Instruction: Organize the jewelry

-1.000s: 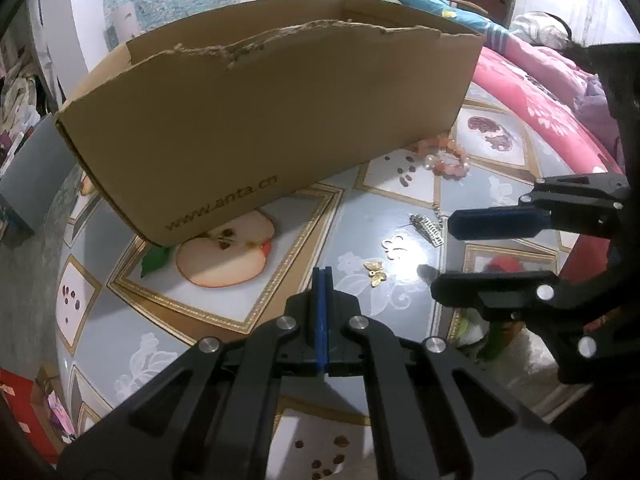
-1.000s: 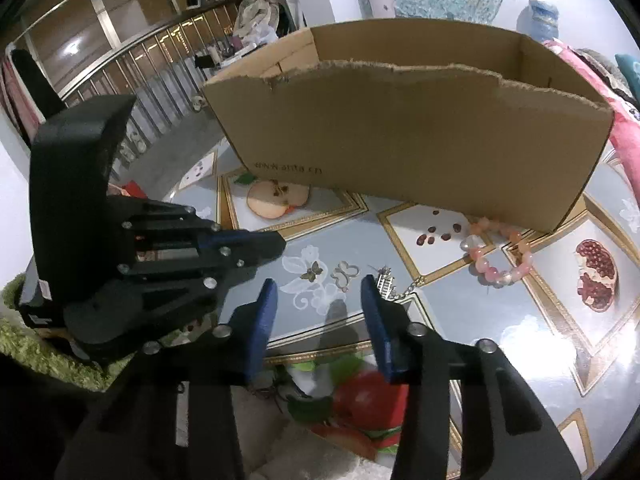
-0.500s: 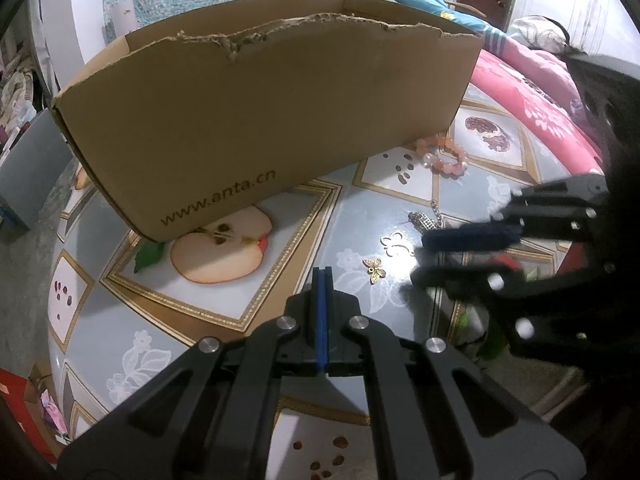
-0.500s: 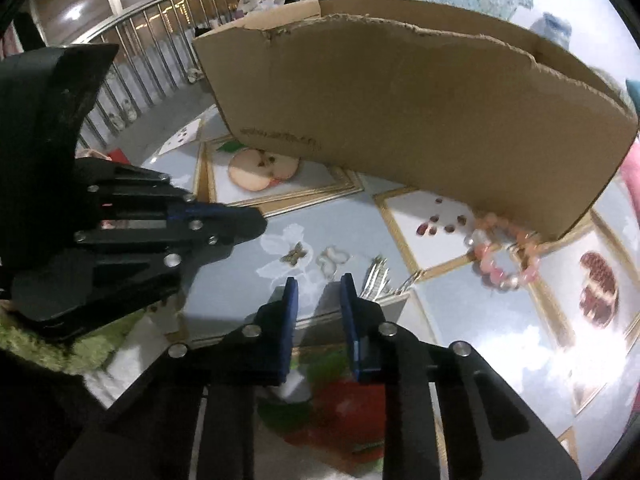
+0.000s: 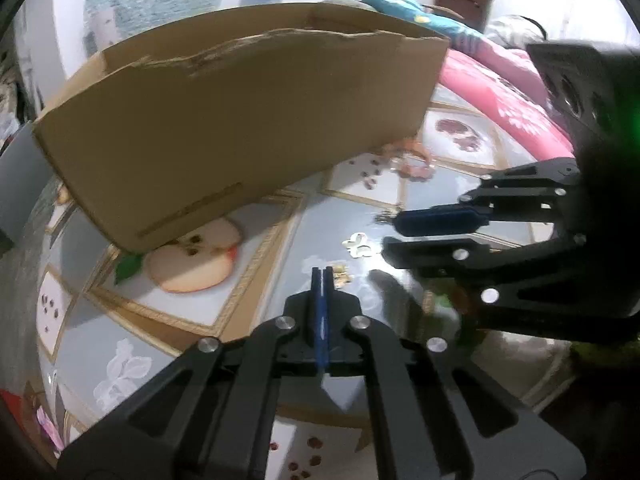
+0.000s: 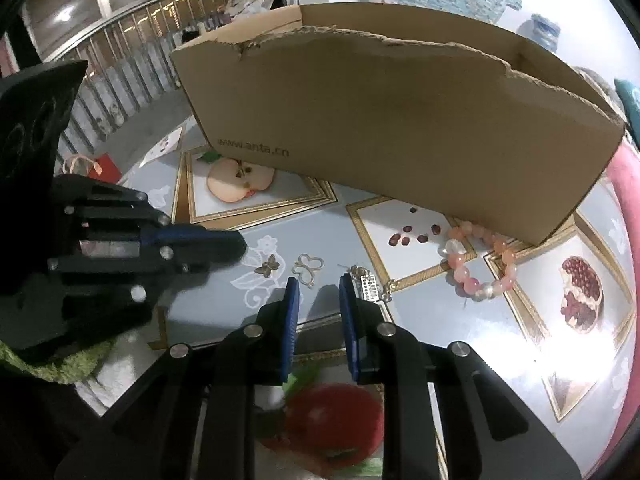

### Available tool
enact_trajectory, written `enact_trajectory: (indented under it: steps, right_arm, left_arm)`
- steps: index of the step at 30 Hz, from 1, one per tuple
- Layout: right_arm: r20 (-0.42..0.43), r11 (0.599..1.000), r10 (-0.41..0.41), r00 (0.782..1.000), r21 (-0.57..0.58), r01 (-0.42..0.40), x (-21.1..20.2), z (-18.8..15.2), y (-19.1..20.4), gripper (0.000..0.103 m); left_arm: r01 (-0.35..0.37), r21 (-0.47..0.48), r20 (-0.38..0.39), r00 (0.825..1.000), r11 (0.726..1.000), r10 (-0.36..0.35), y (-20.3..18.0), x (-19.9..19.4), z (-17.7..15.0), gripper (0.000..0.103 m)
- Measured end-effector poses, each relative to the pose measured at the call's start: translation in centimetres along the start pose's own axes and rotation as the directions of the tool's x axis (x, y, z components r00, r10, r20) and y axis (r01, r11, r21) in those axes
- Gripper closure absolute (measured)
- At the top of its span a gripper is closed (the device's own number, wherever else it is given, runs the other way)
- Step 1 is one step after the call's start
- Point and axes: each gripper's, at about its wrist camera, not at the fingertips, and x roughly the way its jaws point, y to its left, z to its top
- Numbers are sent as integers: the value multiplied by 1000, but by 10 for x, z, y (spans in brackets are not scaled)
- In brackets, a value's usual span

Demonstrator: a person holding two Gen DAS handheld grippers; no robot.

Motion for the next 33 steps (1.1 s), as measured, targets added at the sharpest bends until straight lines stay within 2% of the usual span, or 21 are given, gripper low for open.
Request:
enact_trajectory:
  steps: [2,4,8,12,14,17,21,25,33]
  right_arm:
    - [4,1000,8,1000,17,-8,-2,0,-3,82]
    - [6,999,12,1000,32,-13,-3,-1,-7,82]
    - [7,999,19,1000,49,-19,-4,-3,-11,82]
    - [12,998,28,1000,59,-28,-5,-5,-12,82]
    - [15,998,36,999,60,-36,-5,-5,-12,82]
    - [18,997,45,999,56,-46,-5,-4,-11,82]
    - [22,997,48,999,56,-49,-6,-4,-14,82]
    - [26,997,50,998,60,-51,-8,-3,-16,82]
    - [27,997,63,998,37,-64,-6,1,-12,82]
  left_arm:
    - [0,27,-6,1000,1000,0,-5,3,1,86]
    - [-8,65,-12,1000,998,9,-11,6,2,79]
    - [-10,138,-27,1000,990,14,-15,12,2,77]
    - [22,169,-42,999,985,-15,-14,13,5,80]
    - [43,194,-47,998,980,-35,-12,13,7,89]
    - [76,242,-53,996,967,-65,-15,14,7,95]
    - [87,268,-60,995,959,-74,-16,15,8,96]
    - [63,279,-50,997,958,-52,-20,15,7,96]
    - [36,234,-39,999,972,-27,-18,11,1,97]
